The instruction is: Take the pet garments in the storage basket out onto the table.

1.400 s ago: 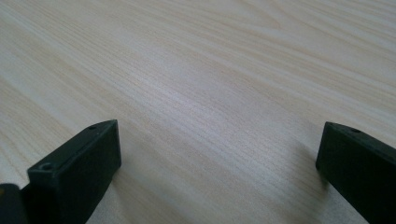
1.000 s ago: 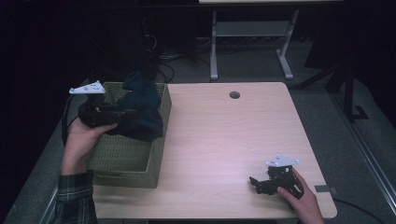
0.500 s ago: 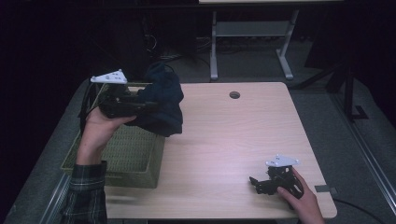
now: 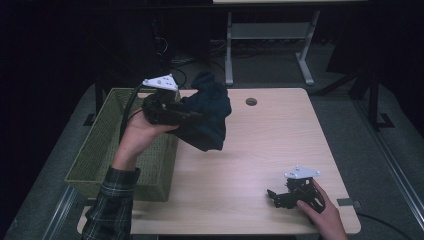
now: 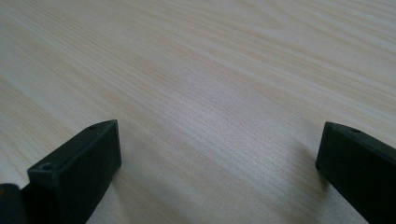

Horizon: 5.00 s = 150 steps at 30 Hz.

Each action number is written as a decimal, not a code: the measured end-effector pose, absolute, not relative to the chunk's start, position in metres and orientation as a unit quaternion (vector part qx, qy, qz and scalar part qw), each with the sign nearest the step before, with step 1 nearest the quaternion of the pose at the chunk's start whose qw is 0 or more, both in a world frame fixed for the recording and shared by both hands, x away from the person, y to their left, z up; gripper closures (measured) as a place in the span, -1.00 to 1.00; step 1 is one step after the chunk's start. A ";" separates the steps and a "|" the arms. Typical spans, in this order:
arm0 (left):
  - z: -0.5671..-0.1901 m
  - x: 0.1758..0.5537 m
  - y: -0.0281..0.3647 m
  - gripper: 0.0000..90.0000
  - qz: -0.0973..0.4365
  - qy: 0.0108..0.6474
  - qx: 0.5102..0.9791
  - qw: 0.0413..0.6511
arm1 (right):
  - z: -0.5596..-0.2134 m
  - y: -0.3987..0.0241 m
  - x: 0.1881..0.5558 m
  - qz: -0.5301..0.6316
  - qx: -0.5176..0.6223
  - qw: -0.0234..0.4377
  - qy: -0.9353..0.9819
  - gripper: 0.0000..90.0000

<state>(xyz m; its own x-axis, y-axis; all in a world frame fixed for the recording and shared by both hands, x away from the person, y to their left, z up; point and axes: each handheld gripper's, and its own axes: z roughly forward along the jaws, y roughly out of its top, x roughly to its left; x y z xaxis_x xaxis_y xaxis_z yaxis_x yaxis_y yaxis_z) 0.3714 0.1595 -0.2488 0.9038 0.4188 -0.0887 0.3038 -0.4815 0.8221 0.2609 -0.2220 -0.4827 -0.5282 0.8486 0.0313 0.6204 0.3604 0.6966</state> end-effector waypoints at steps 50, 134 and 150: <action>-0.419 0.420 -0.020 0.37 -0.003 0.197 0.927 0.320 | -0.483 -0.222 0.261 0.337 0.455 0.171 0.807 -1.00; -0.428 0.339 0.101 -0.71 0.101 0.295 0.870 0.382 | -0.483 -0.222 0.261 0.336 0.453 0.171 0.808 -1.00; -0.460 0.323 0.109 -0.71 0.112 0.308 0.875 0.356 | -0.483 -0.222 0.261 0.336 0.454 0.171 0.808 -1.00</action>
<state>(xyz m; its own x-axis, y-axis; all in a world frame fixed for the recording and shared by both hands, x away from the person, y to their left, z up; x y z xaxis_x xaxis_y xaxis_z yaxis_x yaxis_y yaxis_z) 0.3230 0.1086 -0.4595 0.7855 0.6185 -0.0228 0.4590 -0.5574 0.6918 0.2610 -0.2221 -0.4829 -0.5295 0.8478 0.0291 0.6188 0.3625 0.6969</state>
